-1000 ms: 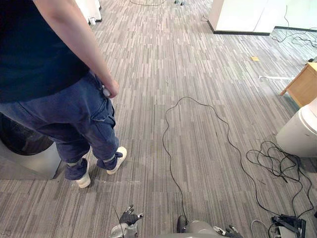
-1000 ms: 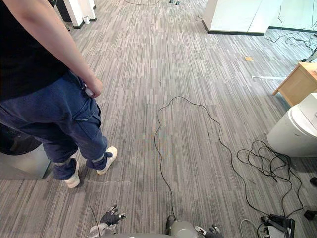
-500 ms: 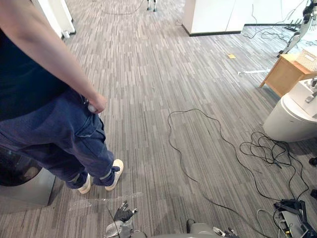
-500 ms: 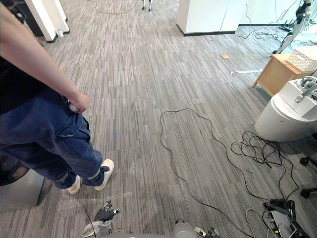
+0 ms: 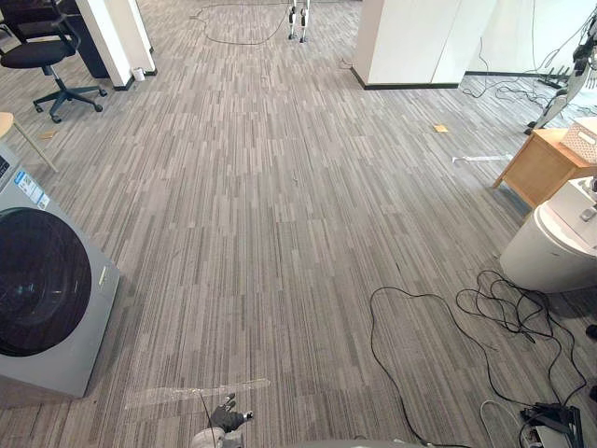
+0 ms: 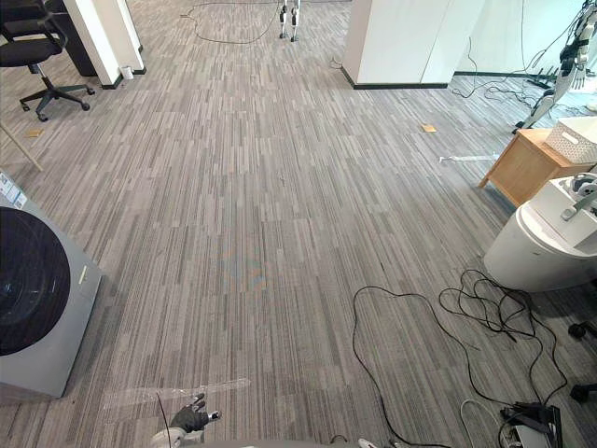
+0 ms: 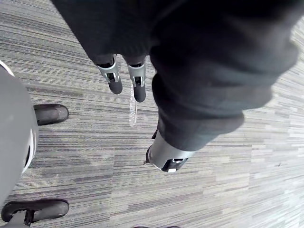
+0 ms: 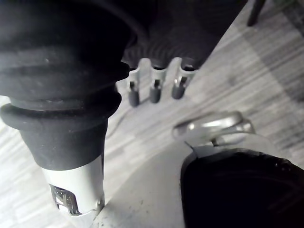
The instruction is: Organize washtable
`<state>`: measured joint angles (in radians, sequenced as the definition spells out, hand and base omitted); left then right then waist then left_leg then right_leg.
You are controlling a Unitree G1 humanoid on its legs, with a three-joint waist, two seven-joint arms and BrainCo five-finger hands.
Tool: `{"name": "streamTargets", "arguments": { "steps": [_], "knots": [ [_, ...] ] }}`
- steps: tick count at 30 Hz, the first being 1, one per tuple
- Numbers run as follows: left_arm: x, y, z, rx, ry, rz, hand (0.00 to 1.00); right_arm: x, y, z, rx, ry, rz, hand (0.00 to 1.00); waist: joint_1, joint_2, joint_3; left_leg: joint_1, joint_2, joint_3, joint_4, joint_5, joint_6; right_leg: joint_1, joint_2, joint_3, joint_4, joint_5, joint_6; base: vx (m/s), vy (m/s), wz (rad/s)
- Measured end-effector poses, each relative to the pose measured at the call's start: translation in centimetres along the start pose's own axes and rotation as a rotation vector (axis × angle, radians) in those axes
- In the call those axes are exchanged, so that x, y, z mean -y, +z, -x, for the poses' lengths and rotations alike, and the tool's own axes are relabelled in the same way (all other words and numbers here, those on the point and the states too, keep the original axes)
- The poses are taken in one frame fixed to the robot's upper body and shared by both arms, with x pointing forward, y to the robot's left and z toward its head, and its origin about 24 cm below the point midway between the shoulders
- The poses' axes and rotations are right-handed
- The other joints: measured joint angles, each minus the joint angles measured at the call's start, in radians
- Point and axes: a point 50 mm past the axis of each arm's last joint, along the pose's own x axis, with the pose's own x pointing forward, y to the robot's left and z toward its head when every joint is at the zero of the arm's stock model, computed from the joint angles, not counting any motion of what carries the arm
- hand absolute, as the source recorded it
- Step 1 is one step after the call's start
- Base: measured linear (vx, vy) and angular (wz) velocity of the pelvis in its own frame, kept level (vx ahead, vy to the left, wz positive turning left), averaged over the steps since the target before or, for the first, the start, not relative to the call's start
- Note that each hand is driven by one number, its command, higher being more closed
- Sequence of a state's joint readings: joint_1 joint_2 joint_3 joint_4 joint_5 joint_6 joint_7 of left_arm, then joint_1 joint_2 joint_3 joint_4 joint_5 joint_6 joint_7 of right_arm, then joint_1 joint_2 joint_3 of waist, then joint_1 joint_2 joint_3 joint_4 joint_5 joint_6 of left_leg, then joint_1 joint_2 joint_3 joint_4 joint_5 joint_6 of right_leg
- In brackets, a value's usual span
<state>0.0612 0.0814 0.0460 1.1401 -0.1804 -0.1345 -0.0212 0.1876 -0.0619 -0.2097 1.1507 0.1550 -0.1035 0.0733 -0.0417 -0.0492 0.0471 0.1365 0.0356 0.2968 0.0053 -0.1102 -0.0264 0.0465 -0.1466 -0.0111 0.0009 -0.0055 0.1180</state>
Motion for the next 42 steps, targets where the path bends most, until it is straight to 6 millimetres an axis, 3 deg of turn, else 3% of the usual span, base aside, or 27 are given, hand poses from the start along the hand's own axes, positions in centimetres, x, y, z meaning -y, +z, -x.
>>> {"name": "streamTargets", "arguments": {
  "steps": [6,7,9,12,18,20,22,23,24,25,28,29,30,31,32,33,34,35,36,37,38,39,40,42],
  "knots": [
    [-0.2,0.2,0.0,0.007,0.006,0.002,0.0,0.0,-0.2,0.0,-0.001,-0.007,-0.043,0.0,-0.001,0.0,0.016,-0.016,-0.001,0.009,0.0,0.0,0.0,-0.037,0.0,0.009,0.016,-0.001,0.0,-0.02,-0.012,-0.05],
    [-0.3,0.3,0.0,0.012,0.009,0.004,0.0,-0.1,-0.2,0.0,0.001,-0.012,-0.072,0.0,-0.002,-0.013,0.019,-0.017,-0.001,0.014,0.0,0.0,0.0,-0.042,0.0,0.013,0.018,0.0,0.0,-0.04,-0.021,-0.1],
    [-0.5,0.3,0.0,0.013,0.012,0.003,0.0,0.0,-0.2,0.0,0.002,-0.021,-0.097,0.0,-0.002,-0.005,0.031,-0.021,-0.001,0.02,0.0,0.0,0.0,-0.052,0.0,0.017,0.021,0.001,0.0,-0.03,-0.015,-0.11],
    [-1.1,0.6,0.0,0.028,0.036,0.031,0.0,-0.3,-0.2,0.0,0.01,-0.027,-0.165,0.0,-0.001,-0.025,0.055,-0.038,-0.001,0.052,0.0,-0.002,0.001,-0.082,0.003,0.043,0.012,0.018,0.0,-0.05,-0.016,-0.31],
    [-1.6,0.7,0.1,0.042,0.076,0.082,0.0,-0.3,0.5,-0.1,0.044,-0.032,-0.208,0.0,0.0,-0.023,0.091,-0.066,0.003,0.118,0.049,-0.058,0.003,-0.122,0.006,0.08,0.011,0.03,0.001,-0.01,-0.005,-0.37],
    [-1.2,1.2,0.0,0.06,0.065,0.086,0.0,-0.4,1.1,-0.1,0.065,-0.029,-0.208,0.0,-0.004,-0.008,0.106,-0.072,0.005,0.13,0.087,-0.106,0.01,-0.16,0.003,0.076,0.103,-0.016,-0.014,0.08,0.029,-0.27],
    [-0.5,1.7,-0.2,0.077,0.047,0.084,0.0,0.0,1.7,-0.1,0.095,-0.036,-0.221,0.0,-0.008,0.019,0.137,-0.061,0.016,0.129,0.096,-0.143,0.03,-0.237,0.007,0.058,0.302,-0.058,-0.048,0.05,0.047,-0.07],
    [0.2,1.9,-0.2,0.085,0.027,0.07,0.0,0.1,2.4,-0.1,0.122,-0.037,-0.233,0.0,-0.022,0.037,0.163,-0.016,0.015,0.118,0.08,-0.149,0.044,-0.311,0.003,0.022,0.489,-0.067,-0.054,0.07,0.066,0.12],
    [0.4,2.0,-0.3,0.084,0.019,0.054,0.0,0.3,3.0,-0.2,0.14,-0.04,-0.248,0.0,-0.034,0.047,0.178,0.012,0.014,0.115,0.075,-0.155,0.052,-0.355,0.001,0.005,0.595,-0.103,-0.078,0.16,0.105,0.14],
    [0.4,2.0,-0.3,0.081,0.017,0.042,0.0,0.2,3.0,-0.2,0.139,-0.037,-0.249,0.0,-0.039,0.049,0.185,0.039,0.017,0.115,0.077,-0.167,0.043,-0.398,0.006,-0.018,0.633,-0.147,-0.079,0.18,0.087,0.12],
    [1.2,2.7,-0.5,0.096,-0.011,0.017,0.0,0.1,3.4,-0.3,0.152,-0.03,-0.281,0.0,-0.057,0.056,0.199,0.083,0.046,0.094,0.069,-0.19,0.026,-0.511,0.046,-0.086,0.526,-0.15,-0.066,0.38,0.042,0.38],
    [1.4,2.8,-0.5,0.098,-0.018,0.006,0.0,0.1,3.6,-0.3,0.161,-0.027,-0.286,0.0,-0.059,0.062,0.205,0.093,0.056,0.085,0.06,-0.194,0.02,-0.528,0.055,-0.101,0.47,-0.135,-0.06,0.5,-0.046,0.48],
    [1.6,2.7,-0.5,0.093,-0.031,-0.02,0.0,0.2,3.5,-0.3,0.162,-0.03,-0.299,0.0,-0.063,0.067,0.215,0.119,0.069,0.073,0.04,-0.194,0.017,-0.549,0.067,-0.126,0.32,-0.07,-0.059,0.67,-0.085,0.54],
    [1.7,2.7,-0.5,0.093,-0.04,-0.034,0.0,0.0,3.4,-0.3,0.159,-0.026,-0.302,0.0,-0.069,0.057,0.222,0.155,0.07,0.059,0.03,-0.196,-0.013,-0.564,0.074,-0.134,0.219,-0.015,-0.056,0.62,-0.094,0.54],
    [1.7,2.7,-0.5,0.092,-0.043,-0.036,0.0,-0.1,3.4,-0.3,0.157,-0.023,-0.3,0.0,-0.07,0.053,0.222,0.173,0.07,0.055,0.031,-0.202,-0.029,-0.569,0.076,-0.131,0.195,0.001,-0.069,0.7,-0.141,0.59],
    [1.3,2.2,-0.4,0.079,-0.038,-0.037,0.0,-0.3,3.1,-0.2,0.152,-0.021,-0.304,0.0,-0.08,0.041,0.218,0.21,0.069,0.04,0.043,-0.215,-0.067,-0.572,0.081,-0.119,0.175,0.022,-0.1,0.73,-0.197,0.53],
    [1.6,2.0,-0.4,0.078,-0.033,0.002,0.0,-0.3,3.4,-0.2,0.165,-0.019,-0.314,0.0,-0.088,0.05,0.22,0.225,0.089,0.019,0.107,-0.22,-0.083,-0.584,0.092,-0.094,0.264,0.154,-0.106,0.74,-0.212,0.42],
    [1.7,1.9,-0.3,0.077,-0.03,0.024,0.0,0.0,3.6,-0.2,0.172,-0.027,-0.321,0.0,-0.084,0.065,0.221,0.211,0.11,0.013,0.17,-0.207,-0.103,-0.591,0.093,-0.1,0.315,0.161,-0.115,0.74,-0.277,0.08],
    [2.0,2.1,-0.3,0.087,-0.026,0.059,0.0,0.5,4.3,-0.2,0.203,-0.035,-0.34,0.0,-0.075,0.086,0.226,0.16,0.15,0.002,0.337,-0.133,-0.104,-0.585,0.11,-0.11,0.39,0.101,-0.125,0.75,-0.35,-0.19],
    [1.9,2.1,-0.3,0.09,-0.018,0.082,0.0,0.5,4.6,-0.1,0.217,-0.035,-0.345,0.0,-0.072,0.091,0.226,0.109,0.177,-0.003,0.478,-0.027,-0.073,-0.562,0.117,-0.106,0.419,0.057,-0.131,0.75,-0.358,-0.27],
    [1.8,2.1,-0.3,0.091,-0.009,0.104,0.0,0.5,4.8,-0.1,0.224,-0.034,-0.344,0.0,-0.073,0.096,0.225,0.056,0.206,-0.024,0.613,0.138,-0.068,-0.516,0.128,-0.096,0.422,0.018,-0.147,0.76,-0.302,-0.38],
    [1.8,2.3,-0.3,0.103,-0.001,0.122,0.0,0.2,5.0,-0.2,0.227,-0.029,-0.337,0.0,-0.064,0.099,0.224,-0.008,0.239,-0.05,0.807,0.137,-0.075,-0.44,0.147,-0.088,0.404,-0.016,-0.165,0.86,-0.252,-0.49],
    [1.9,3.1,-0.3,0.135,0.008,0.127,0.0,0.2,5.1,-0.2,0.231,-0.03,-0.333,0.0,-0.052,0.097,0.226,-0.065,0.271,-0.048,0.953,0.09,-0.07,-0.351,0.162,-0.078,0.367,-0.031,-0.18,0.71,-0.201,-0.47],
    [2.4,3.8,-0.3,0.175,0.0,0.14,0.0,-0.1,5.1,-0.2,0.228,-0.024,-0.321,0.0,-0.05,0.078,0.232,-0.139,0.275,-0.03,1.023,0.015,-0.044,-0.2,0.162,-0.052,0.285,-0.042,-0.192,0.59,-0.11,-0.26]
  ]
}}
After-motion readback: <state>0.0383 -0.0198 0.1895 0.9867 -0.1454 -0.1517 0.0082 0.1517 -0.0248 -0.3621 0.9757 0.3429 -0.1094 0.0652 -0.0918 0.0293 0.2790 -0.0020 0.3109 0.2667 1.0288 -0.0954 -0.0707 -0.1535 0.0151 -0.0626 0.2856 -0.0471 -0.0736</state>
